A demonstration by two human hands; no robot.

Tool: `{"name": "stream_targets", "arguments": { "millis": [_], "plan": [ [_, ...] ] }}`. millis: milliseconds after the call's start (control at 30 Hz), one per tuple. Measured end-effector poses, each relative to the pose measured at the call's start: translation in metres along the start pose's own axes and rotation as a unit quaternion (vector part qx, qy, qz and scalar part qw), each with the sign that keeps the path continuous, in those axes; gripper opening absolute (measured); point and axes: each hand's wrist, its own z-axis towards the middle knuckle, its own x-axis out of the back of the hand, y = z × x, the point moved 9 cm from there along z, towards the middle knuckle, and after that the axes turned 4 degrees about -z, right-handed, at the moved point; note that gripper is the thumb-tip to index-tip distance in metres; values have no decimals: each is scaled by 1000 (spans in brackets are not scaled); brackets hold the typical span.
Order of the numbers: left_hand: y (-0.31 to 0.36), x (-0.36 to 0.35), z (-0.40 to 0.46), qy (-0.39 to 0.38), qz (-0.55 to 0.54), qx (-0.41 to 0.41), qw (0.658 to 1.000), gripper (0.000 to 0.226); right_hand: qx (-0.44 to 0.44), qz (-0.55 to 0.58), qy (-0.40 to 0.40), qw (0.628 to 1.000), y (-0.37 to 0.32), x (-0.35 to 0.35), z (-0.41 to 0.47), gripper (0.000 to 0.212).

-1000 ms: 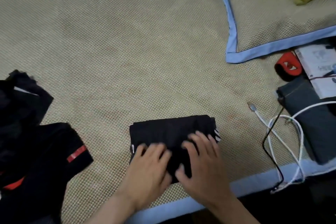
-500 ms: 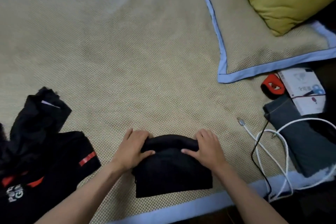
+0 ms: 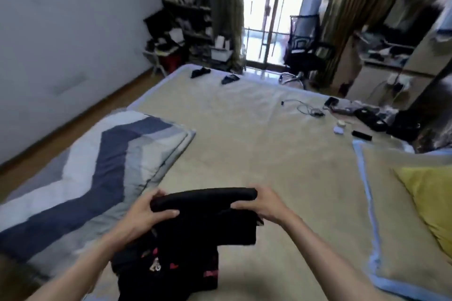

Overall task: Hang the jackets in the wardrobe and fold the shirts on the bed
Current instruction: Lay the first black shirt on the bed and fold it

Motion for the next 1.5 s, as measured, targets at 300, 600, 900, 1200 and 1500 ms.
{"name": "stream_targets", "arguments": {
  "millis": [300, 600, 900, 1200, 1500],
  "plan": [
    [19, 356, -187, 330, -107, -12, 938, 53, 278, 104, -109, 949, -400, -129, 0, 17],
    [-65, 497, -509, 600, -131, 57, 787, 35, 407, 78, -367, 833, -644, -420, -119, 16],
    [-90, 470, -796, 829, -106, 141, 531, 35, 495, -6, -599, 630, -757, -686, -351, 22],
    [-27, 346, -938, 943, -27, 243, 225, 35, 548, -58, -755, 354, -745, -787, -601, 17],
    [71, 171, -973, 959, 63, 263, -87, 43, 602, -41, -785, 142, -619, -751, -797, 24]
  ]
}}
